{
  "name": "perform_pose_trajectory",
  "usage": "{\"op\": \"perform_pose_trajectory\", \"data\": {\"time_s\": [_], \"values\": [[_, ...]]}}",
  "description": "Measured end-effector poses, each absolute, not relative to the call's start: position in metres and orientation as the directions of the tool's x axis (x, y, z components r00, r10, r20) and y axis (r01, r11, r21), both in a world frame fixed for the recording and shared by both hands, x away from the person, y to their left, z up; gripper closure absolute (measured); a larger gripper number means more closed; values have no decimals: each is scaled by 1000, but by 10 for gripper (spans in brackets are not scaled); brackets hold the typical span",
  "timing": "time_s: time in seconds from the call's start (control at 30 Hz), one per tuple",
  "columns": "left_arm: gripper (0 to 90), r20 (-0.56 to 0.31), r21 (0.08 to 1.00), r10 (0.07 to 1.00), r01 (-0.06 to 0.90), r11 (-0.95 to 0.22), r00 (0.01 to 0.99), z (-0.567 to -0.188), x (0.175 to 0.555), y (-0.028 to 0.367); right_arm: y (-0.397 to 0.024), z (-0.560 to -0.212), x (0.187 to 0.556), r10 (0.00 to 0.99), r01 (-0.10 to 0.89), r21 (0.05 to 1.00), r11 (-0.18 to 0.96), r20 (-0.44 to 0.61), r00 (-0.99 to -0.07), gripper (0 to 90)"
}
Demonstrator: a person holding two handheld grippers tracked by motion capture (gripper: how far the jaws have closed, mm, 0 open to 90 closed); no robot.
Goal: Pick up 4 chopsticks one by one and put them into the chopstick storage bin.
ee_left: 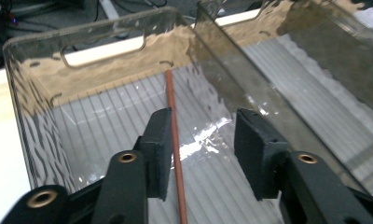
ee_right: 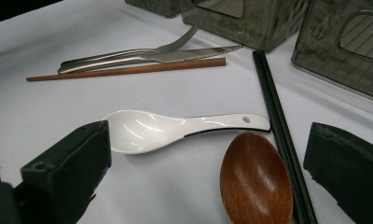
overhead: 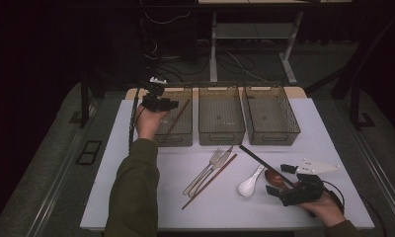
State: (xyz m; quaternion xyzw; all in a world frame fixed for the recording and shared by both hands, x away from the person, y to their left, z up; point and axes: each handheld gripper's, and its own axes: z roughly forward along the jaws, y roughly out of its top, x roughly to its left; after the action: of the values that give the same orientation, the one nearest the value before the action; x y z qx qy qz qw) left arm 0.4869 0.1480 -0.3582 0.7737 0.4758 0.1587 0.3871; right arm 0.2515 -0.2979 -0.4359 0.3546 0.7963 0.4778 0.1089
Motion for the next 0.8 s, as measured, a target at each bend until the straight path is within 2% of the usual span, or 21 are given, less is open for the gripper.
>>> {"op": "perform_pose_trajectory", "data": {"time_s": [0.5, 0.73, 0.8], "values": [[351, -110, 786, 772, 530, -318, 626, -337, 456, 138, -298, -436, 252, 670, 462, 838, 291, 166, -724, 6], [296, -70, 785, 737, 494, -375, 672, -331, 439, 134, -298, -436, 252, 673, 463, 838, 288, 167, -721, 6], [282, -89, 792, 739, 498, -354, 668, -331, 433, 132, -298, -436, 252, 673, 463, 838, 288, 167, -721, 6]]}}
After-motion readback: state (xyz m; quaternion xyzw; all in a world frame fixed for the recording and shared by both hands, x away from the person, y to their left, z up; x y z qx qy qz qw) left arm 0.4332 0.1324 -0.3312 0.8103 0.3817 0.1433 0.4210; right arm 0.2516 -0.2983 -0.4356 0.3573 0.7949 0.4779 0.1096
